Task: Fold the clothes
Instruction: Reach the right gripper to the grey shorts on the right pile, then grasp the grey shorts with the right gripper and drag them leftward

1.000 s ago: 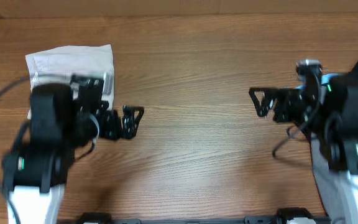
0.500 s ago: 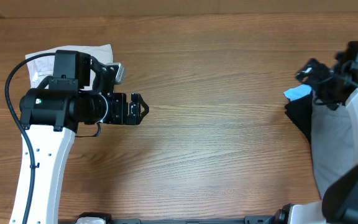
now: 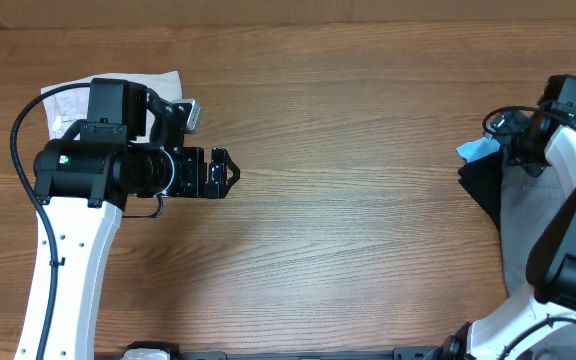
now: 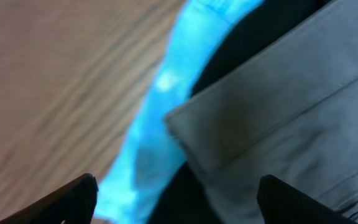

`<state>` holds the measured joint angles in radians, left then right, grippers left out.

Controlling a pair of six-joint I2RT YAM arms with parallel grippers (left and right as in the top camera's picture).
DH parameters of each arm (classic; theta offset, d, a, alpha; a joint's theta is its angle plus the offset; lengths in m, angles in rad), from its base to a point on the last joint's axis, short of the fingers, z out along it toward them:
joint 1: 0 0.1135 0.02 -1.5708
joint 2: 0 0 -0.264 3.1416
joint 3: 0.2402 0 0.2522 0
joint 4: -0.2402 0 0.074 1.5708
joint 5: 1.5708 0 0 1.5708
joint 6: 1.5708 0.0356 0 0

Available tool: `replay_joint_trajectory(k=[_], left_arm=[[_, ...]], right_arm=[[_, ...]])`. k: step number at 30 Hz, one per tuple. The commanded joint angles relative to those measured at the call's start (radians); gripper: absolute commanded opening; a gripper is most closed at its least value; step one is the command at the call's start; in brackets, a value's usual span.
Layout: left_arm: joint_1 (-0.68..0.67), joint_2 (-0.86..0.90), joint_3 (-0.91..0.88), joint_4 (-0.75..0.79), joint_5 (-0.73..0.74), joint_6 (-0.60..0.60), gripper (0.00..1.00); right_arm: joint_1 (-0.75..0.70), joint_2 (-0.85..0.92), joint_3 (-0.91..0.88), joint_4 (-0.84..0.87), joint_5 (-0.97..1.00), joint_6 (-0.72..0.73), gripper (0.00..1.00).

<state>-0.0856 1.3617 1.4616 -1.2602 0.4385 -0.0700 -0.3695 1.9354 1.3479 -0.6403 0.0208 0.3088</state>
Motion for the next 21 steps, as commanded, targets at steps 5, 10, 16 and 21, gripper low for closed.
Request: replay_joint_trajectory(k=[5,10,16,21], left_arm=[[-0.005,0.007,0.03,0.005,0.022,0.026,1.0],[-0.005,0.007,0.03,0.005,0.023,0.026,1.0],[-0.005,0.007,0.03,0.004,0.024,0.016,1.0],[-0.005,0.007,0.03,0.003,0.024,0.01,1.0]], right_arm=[[0.005,0.055,0.027,0.033,0.117,-0.024,0.65],[0.005,0.059,0.027,0.053,0.124,-0.024,0.51],[0.005,0.07,0.026,0.07,0.137,-0.025,0.63],[0.005,0.101,0.026,0.072,0.138,-0.029,0.63]])
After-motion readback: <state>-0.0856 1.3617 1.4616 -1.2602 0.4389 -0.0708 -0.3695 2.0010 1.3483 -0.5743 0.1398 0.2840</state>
